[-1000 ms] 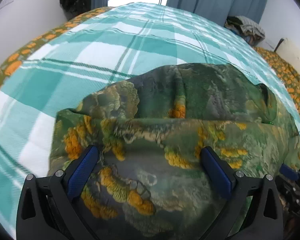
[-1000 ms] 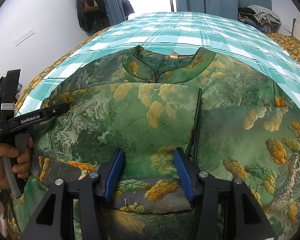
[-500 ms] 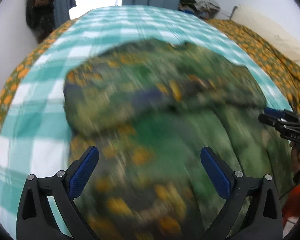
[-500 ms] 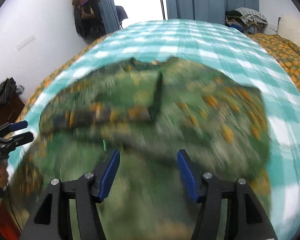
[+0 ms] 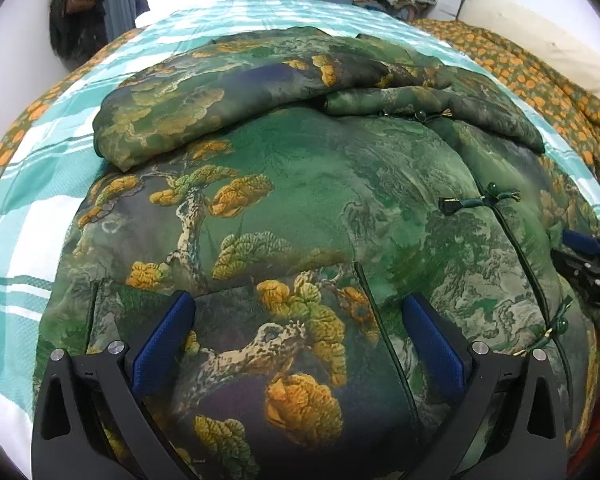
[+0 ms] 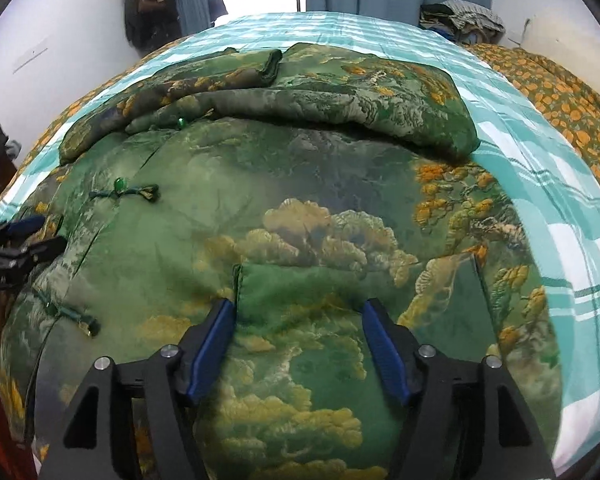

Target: Fold large clothes

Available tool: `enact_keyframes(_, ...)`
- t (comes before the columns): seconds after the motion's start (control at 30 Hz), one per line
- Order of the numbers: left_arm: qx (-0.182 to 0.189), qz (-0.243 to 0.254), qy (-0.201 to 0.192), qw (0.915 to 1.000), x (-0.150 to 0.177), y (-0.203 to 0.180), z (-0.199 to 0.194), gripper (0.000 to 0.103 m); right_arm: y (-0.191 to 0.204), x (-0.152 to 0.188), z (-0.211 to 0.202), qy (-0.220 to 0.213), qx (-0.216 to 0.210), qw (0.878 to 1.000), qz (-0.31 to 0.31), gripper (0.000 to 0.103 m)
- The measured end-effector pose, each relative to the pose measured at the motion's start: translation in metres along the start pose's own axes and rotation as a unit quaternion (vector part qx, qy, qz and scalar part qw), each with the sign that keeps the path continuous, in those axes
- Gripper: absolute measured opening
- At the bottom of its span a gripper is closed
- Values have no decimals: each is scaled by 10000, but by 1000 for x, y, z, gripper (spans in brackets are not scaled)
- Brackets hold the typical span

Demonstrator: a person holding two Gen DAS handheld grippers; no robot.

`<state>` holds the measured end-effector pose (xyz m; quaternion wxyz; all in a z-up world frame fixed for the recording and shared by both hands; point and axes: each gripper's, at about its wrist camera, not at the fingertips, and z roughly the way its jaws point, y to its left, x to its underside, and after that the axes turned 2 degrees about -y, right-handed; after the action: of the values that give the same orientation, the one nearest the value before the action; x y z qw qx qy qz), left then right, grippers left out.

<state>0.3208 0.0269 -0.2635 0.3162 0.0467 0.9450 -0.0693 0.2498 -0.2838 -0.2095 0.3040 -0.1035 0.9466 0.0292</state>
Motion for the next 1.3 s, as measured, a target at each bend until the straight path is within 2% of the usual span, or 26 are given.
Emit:
enact_keyframes(0.37, -6, 3, -34, 10000, 5, 1, -2, 102, 2, 3, 1, -132, 8, 9999, -69, 71)
enact_keyframes(0.53, -104, -55, 173, 9998, -7, -3, -20, 101, 2, -2, -12, -70, 12, 10000, -16, 71)
enact_keyframes(0.6, 3, -109, 80, 9999, -13, -5, -36, 101, -4, -6, -30, -181, -27, 9998, 110, 70)
enact_keyframes(0.7, 159, 10, -243, 9996, -23, -18, -60, 102, -21, -7, -57, -503, 260, 9979, 325, 70)
enact_keyframes(0.77, 234, 84, -252, 9994, -26, -26, -57, 102, -33, -5, -60, -464, 491, 9969, 393, 70)
enact_keyframes(0.83, 216, 76, -141, 9996, -25, -30, -42, 102, -49, 1, -49, -244, 664, 9956, 620, 70)
enact_keyframes(0.93, 99, 53, 378, 9992, -9, -30, 0, 102, -61, 14, -25, 226, 508, 9945, 887, 70)
enact_keyframes(1.07, 20, 150, 257, 9996, -7, -32, 2, 102, -51, 18, -18, 184, 662, 9957, 628, 70)
enact_keyframes(1.3, 136, -52, 275, 9995, -10, -22, -23, 101, -55, 17, -22, 157, 560, 9962, 653, 70)
